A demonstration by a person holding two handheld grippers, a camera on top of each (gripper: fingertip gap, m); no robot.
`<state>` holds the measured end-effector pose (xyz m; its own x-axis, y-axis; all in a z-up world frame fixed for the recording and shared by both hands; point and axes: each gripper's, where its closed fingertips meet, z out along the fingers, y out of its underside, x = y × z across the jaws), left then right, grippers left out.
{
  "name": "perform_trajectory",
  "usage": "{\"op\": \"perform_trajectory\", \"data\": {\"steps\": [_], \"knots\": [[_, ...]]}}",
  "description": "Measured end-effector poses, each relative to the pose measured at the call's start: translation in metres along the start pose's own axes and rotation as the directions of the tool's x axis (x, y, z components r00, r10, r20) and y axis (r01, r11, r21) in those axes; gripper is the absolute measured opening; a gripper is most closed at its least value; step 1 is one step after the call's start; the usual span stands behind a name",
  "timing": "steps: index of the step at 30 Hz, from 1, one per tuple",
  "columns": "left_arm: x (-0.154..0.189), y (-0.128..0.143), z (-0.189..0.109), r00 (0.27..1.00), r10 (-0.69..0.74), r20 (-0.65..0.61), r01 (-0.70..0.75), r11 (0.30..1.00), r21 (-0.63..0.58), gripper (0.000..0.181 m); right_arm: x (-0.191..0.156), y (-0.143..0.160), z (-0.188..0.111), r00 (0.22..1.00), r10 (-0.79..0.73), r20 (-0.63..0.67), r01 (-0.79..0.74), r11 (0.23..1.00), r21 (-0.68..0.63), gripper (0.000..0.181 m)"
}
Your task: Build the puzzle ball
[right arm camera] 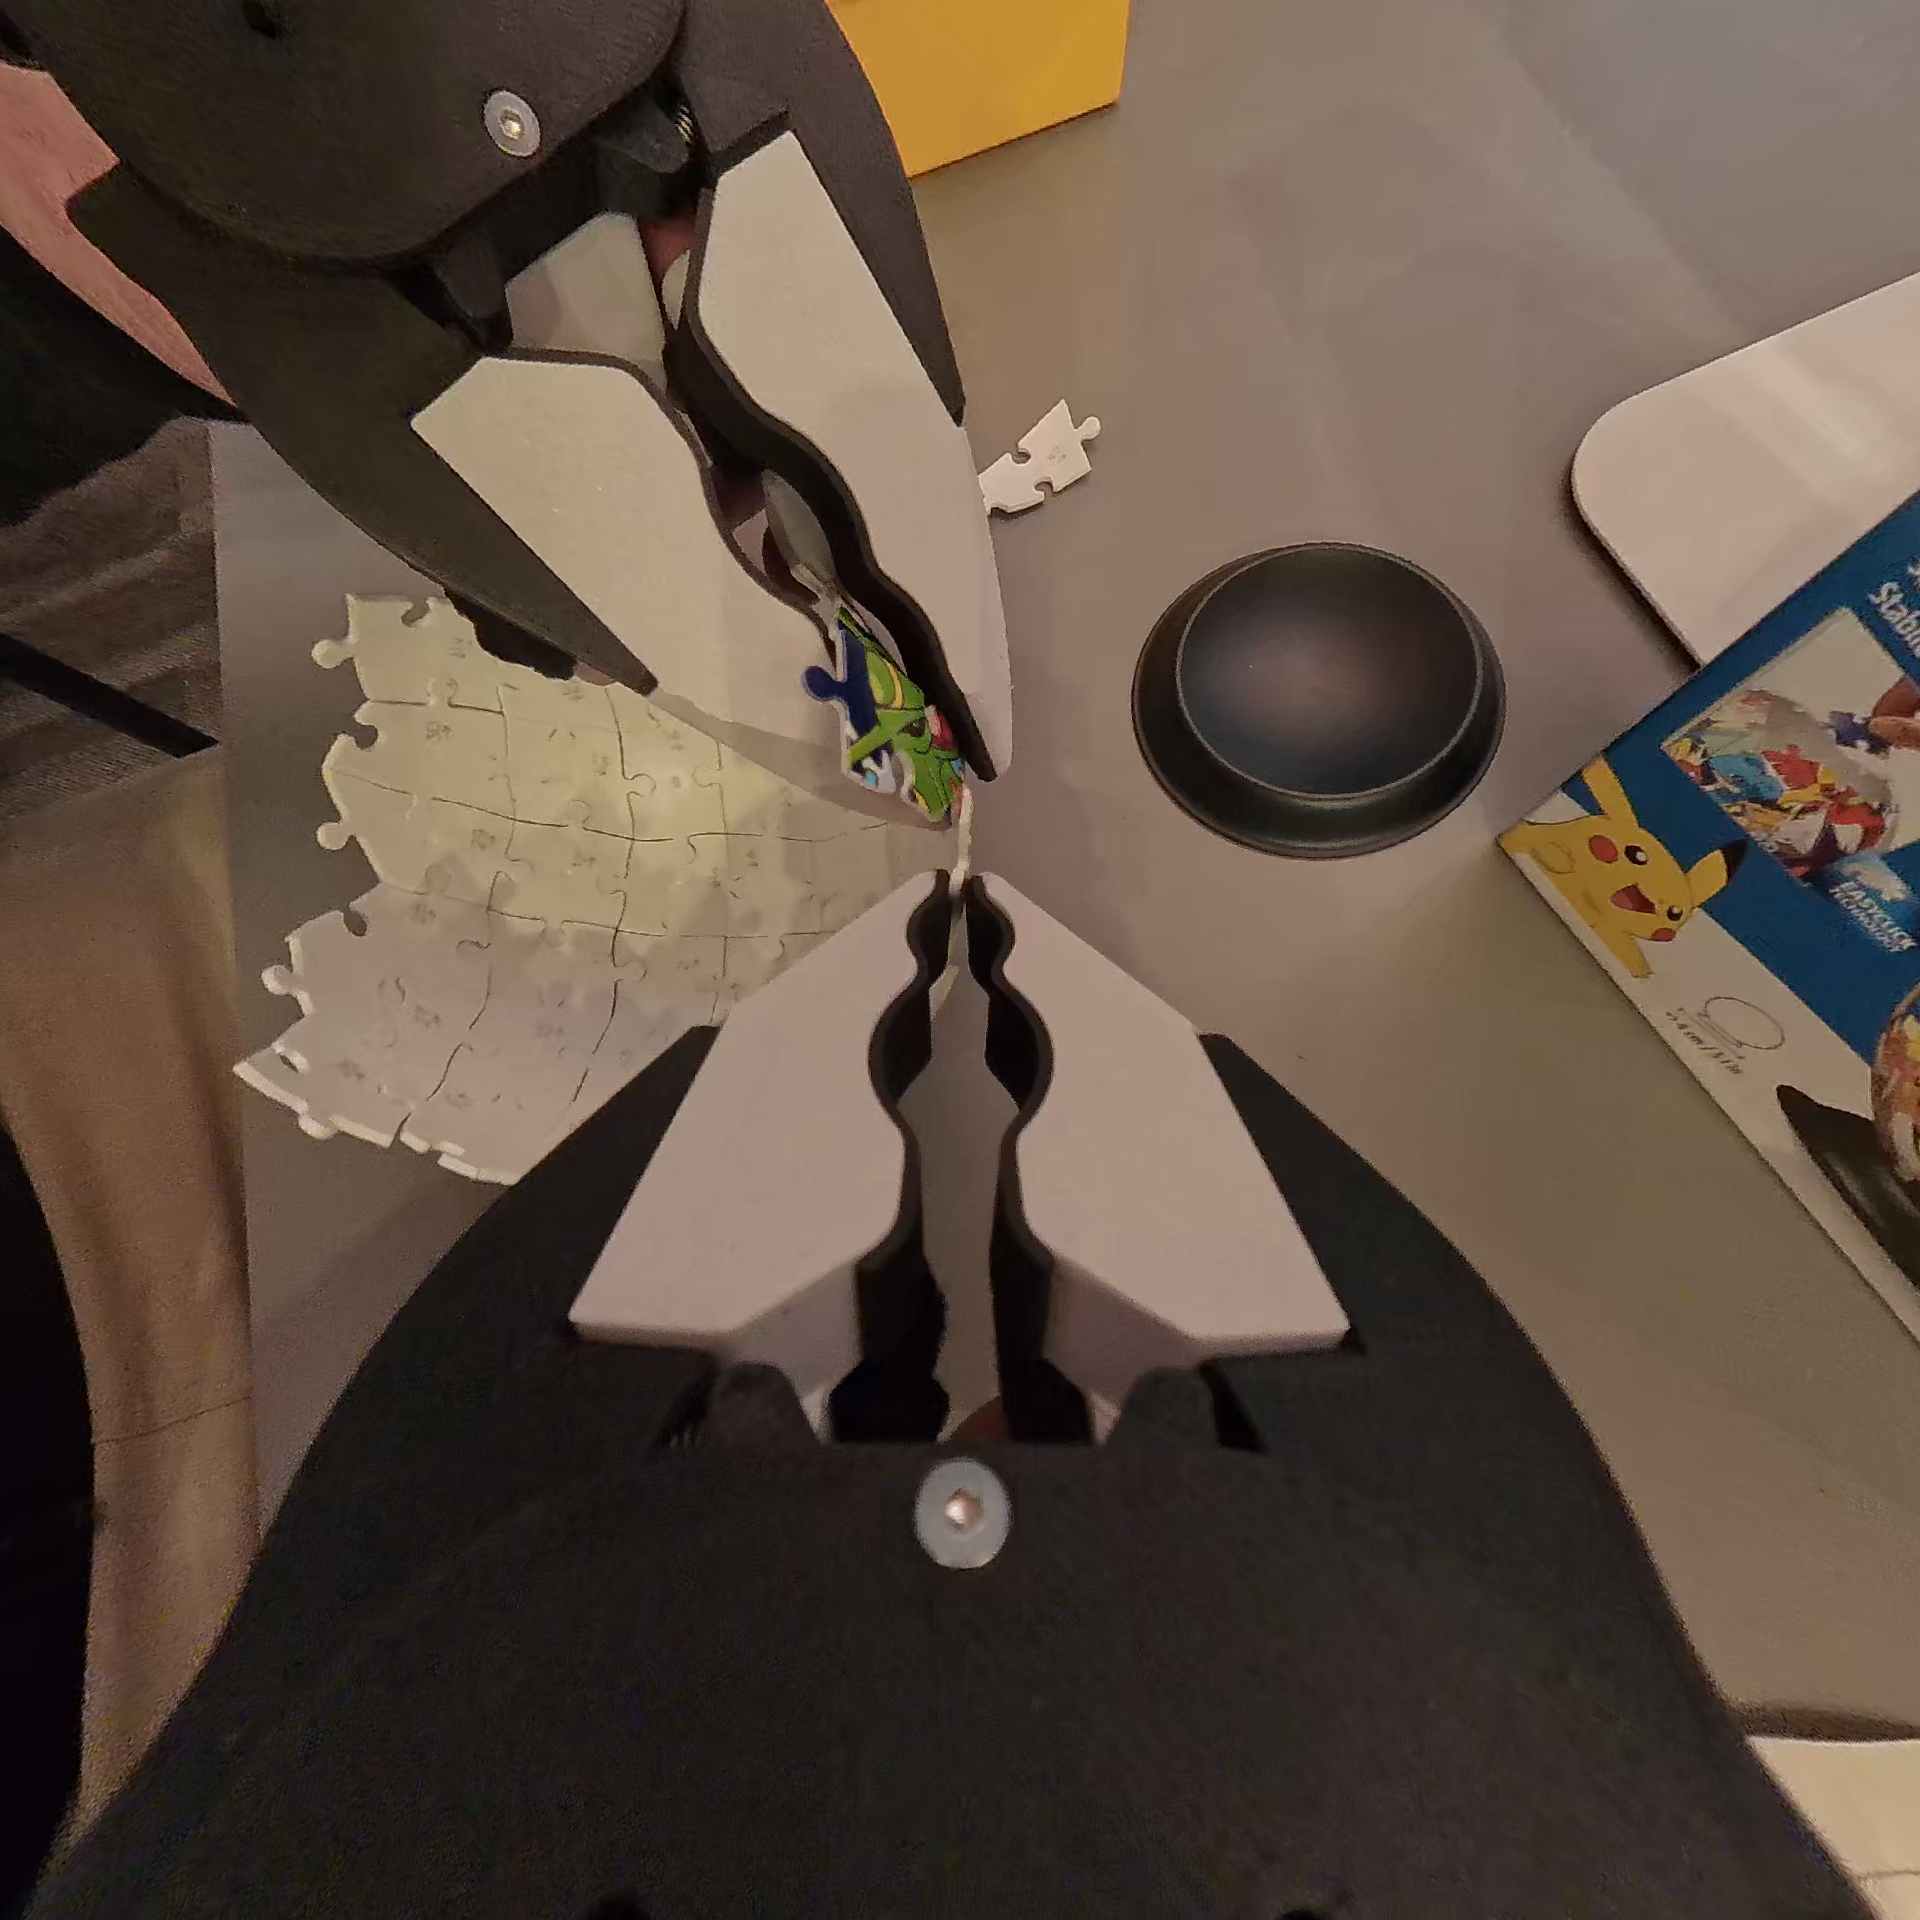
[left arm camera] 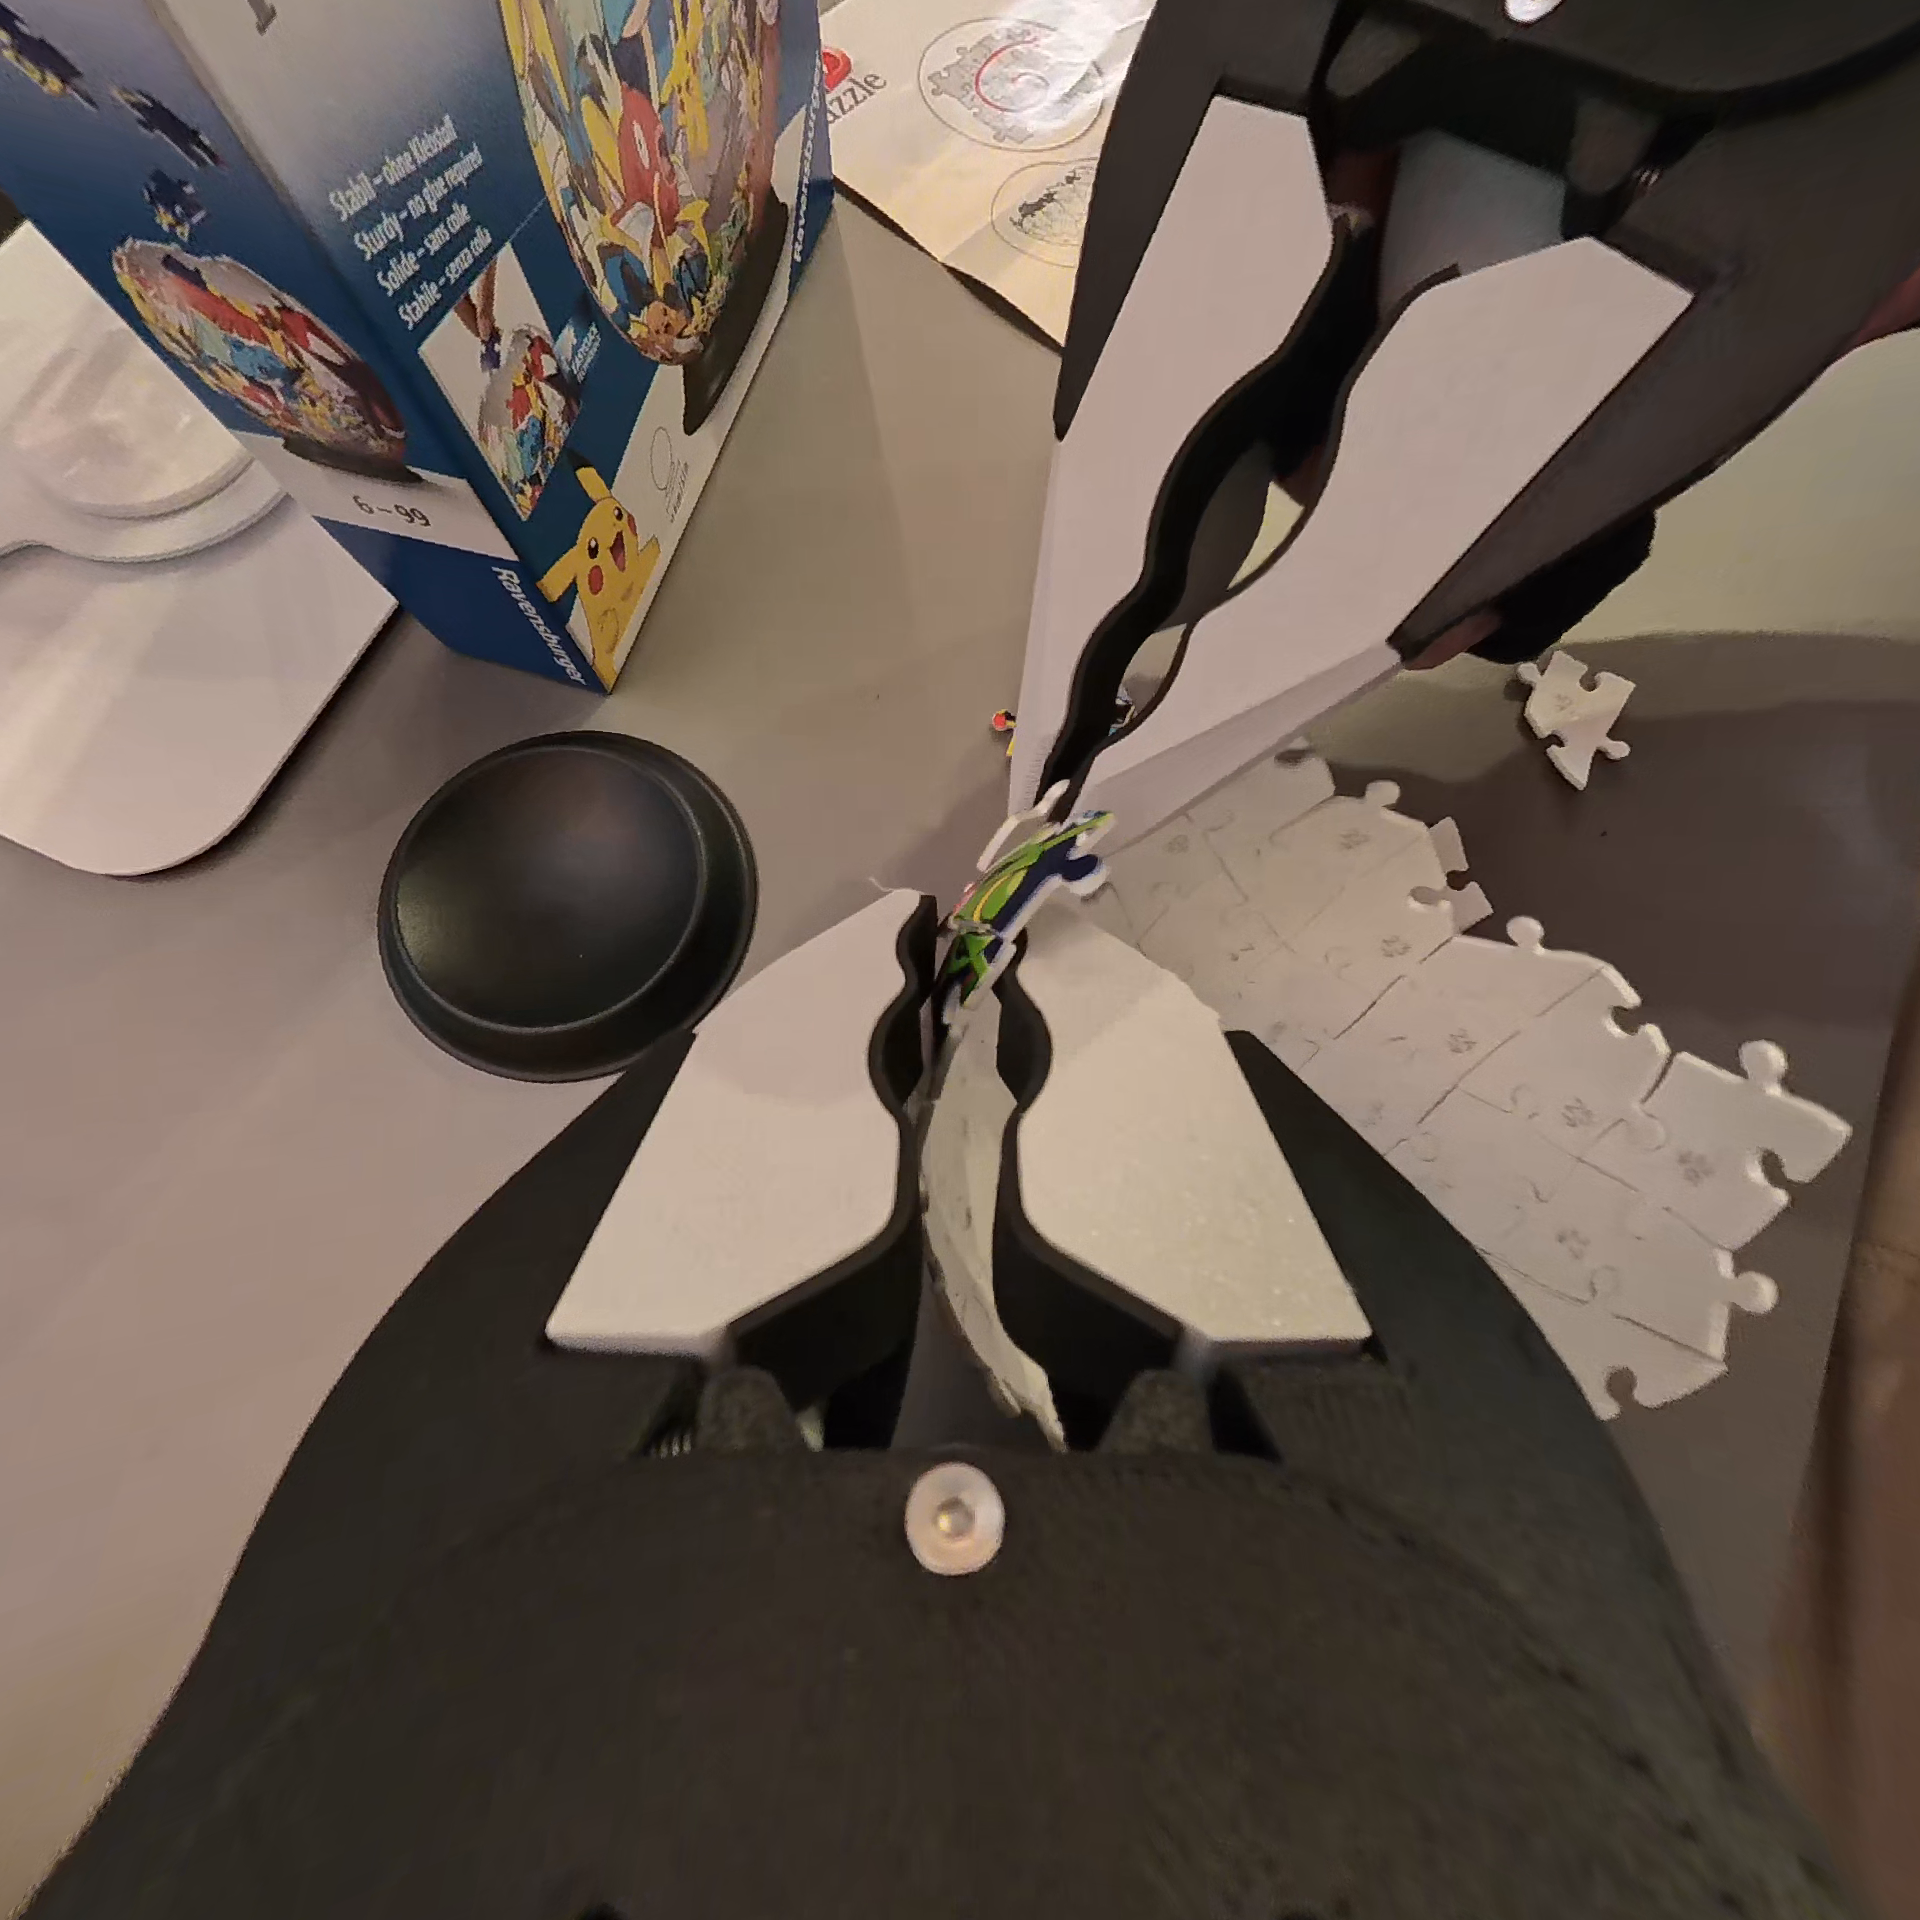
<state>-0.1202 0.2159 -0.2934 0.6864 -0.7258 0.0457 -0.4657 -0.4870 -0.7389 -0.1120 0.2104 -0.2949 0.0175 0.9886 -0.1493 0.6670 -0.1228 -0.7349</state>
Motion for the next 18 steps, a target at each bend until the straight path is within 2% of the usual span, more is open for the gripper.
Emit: {"op": "perform_trajectory", "data": {"steps": [6,18], "knots": [[0.0002,0.0006,-0.0010,0.999,-0.040,-0.025,0.040,0.999,-0.002,0.009,-0.0009,-0.0011,-0.0001,0.997,-0.065,-0.041,0.065,0.998,-0.015,0.001],[-0.0008,0.0010,-0.0044,0.970,-0.208,-0.129,0.210,0.978,0.004,0.009,-0.0022,-0.0066,-0.0002,0.966,-0.224,-0.130,0.218,0.974,-0.056,0.001]]}}
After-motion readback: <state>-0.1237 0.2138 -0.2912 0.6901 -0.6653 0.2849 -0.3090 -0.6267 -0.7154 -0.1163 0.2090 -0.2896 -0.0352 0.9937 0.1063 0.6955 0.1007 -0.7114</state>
